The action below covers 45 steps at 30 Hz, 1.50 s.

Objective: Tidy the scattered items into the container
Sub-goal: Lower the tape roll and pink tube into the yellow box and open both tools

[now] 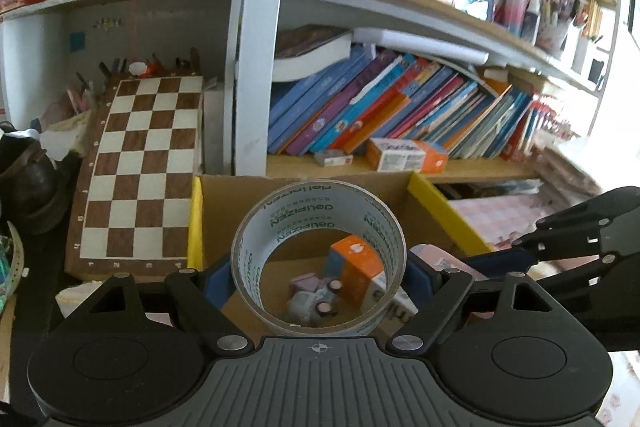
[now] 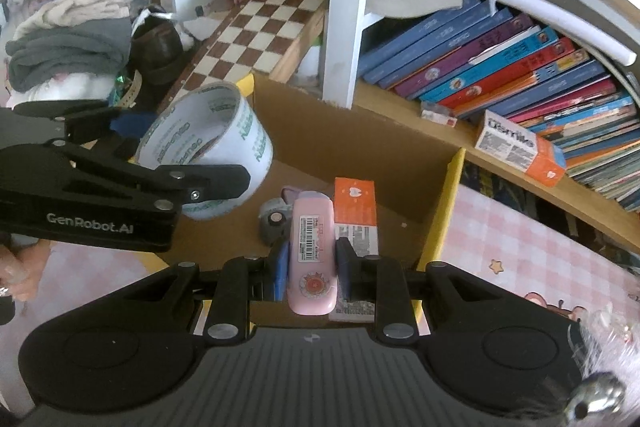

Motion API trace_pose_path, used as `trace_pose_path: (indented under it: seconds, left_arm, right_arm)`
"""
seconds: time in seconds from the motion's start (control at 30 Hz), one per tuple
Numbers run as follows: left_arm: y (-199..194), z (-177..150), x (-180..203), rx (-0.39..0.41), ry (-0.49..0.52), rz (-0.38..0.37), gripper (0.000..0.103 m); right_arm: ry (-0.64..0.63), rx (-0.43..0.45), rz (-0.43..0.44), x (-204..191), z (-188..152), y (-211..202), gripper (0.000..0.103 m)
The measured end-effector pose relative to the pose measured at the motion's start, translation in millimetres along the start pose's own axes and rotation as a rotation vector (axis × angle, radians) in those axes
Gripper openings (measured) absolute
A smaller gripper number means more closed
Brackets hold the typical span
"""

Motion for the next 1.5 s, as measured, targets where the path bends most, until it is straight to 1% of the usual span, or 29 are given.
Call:
trace_pose_path:
  seconds: [0.33,0.47,0.7,0.87,0.97,1.2,1.5]
  left_arm:
    - [26,-3,-3,-0.057,0.028,0.005,0.085]
    - [33,-8,-4,-0.082,0.030,0.003,0.085]
    - [40,-7,-1,-0.093,0.044,-0.002,0.085]
    - [44,-4,2,-0.108,0.046,-0.027,0.085]
    - [47,-2,3,-0.117,0.048,-0.041,0.085]
    - [48,-3,5,-0.136,0.051,-0.026,0.085]
    - [49,-3,5,-0.145,0.048,-0.019,0.085]
  right_arm:
    - [-0.034,-0.068,0.040,-3,0,37,0.023]
    - [-0.023,-0.081,0.056,-1,1,45,0.023]
    - [-0.004,-0.111,0.072,3,1,57,0.023]
    - [-0.001,-0.136,0.078,5,1,67,0.023]
    - [0.024,-0.146,0.086,8,0,71,0.023]
    - [0.094,-0.173,0.116,13,-3,78,0.023]
    - [0.097,-0.178,0.119,13,-3,78,0.023]
Point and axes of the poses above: each gripper's, at about its wrist camera, not at the fingertips, and y roughly the way its jaws point, x to its right, z to its top, the point moved 2 cm from there along y, roughly the way its jaws point, and after that the axes turned 1 degree about y, right-handed, at the moved point
